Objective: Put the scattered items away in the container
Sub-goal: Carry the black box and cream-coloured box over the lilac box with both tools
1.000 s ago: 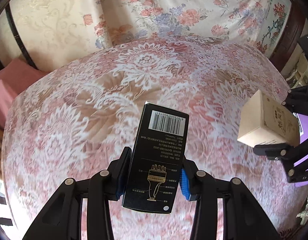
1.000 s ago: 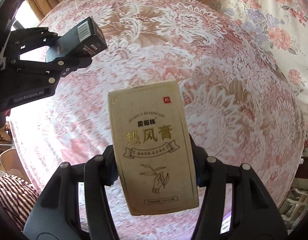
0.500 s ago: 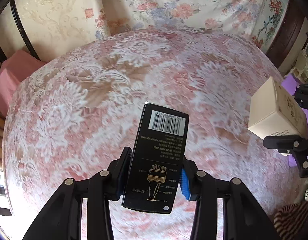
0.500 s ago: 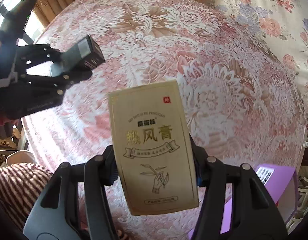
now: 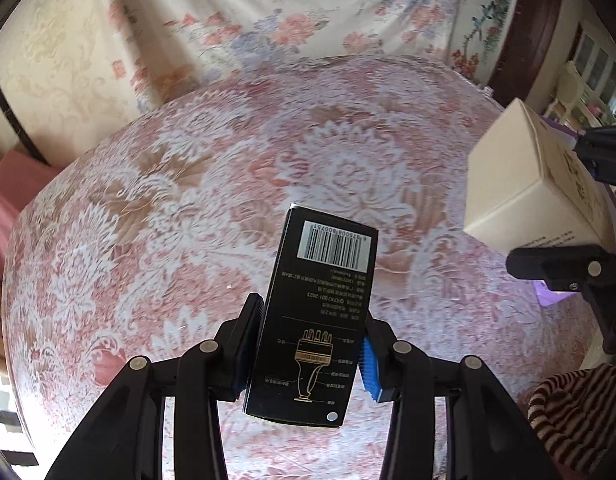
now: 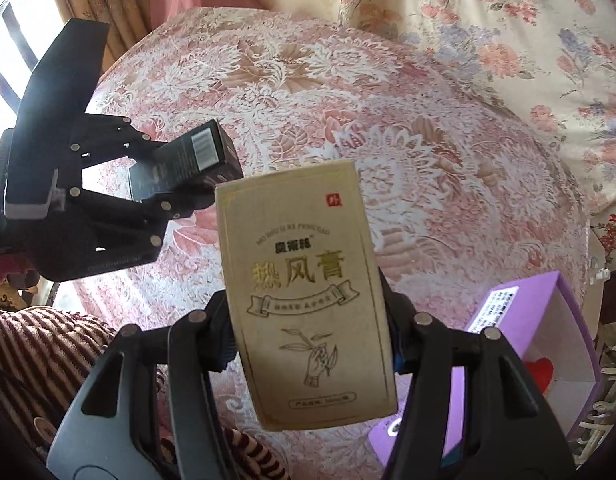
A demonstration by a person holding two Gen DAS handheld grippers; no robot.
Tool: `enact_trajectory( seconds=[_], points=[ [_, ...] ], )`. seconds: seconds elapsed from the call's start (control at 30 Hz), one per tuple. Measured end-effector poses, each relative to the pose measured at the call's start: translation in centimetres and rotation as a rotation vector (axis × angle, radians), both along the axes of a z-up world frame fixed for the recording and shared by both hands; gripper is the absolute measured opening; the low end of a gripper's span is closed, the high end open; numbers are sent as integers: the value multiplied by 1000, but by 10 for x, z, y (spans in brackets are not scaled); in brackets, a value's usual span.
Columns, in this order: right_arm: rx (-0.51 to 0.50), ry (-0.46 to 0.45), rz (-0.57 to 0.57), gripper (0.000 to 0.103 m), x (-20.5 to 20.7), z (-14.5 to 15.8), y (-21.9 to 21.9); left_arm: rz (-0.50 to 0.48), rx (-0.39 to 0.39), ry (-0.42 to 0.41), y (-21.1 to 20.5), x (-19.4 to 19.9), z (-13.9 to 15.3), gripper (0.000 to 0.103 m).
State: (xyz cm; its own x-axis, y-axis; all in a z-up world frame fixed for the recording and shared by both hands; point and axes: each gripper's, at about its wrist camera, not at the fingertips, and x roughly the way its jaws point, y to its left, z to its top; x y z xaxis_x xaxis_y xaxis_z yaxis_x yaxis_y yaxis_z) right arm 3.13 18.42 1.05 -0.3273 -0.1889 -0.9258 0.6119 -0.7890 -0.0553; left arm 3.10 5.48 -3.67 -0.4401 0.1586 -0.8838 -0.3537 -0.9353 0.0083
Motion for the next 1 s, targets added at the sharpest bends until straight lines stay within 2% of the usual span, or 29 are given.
enact_trajectory(
  seconds=[0.3, 0.63, 0.87, 1.0],
  points=[
    [-2, 32, 0, 59, 11, 8, 23, -13, -16, 17, 26, 13, 9, 44],
    [-20, 53, -9, 59, 14, 17, 60, -33, -25, 65, 75, 17, 34, 44],
    [-49, 78, -66, 59, 16, 28, 114, -48, -31, 98, 109, 21, 51, 44],
    [-55, 87, -120, 59, 17, 30, 154, -86, -14, 114, 148, 18, 61, 44]
  ],
)
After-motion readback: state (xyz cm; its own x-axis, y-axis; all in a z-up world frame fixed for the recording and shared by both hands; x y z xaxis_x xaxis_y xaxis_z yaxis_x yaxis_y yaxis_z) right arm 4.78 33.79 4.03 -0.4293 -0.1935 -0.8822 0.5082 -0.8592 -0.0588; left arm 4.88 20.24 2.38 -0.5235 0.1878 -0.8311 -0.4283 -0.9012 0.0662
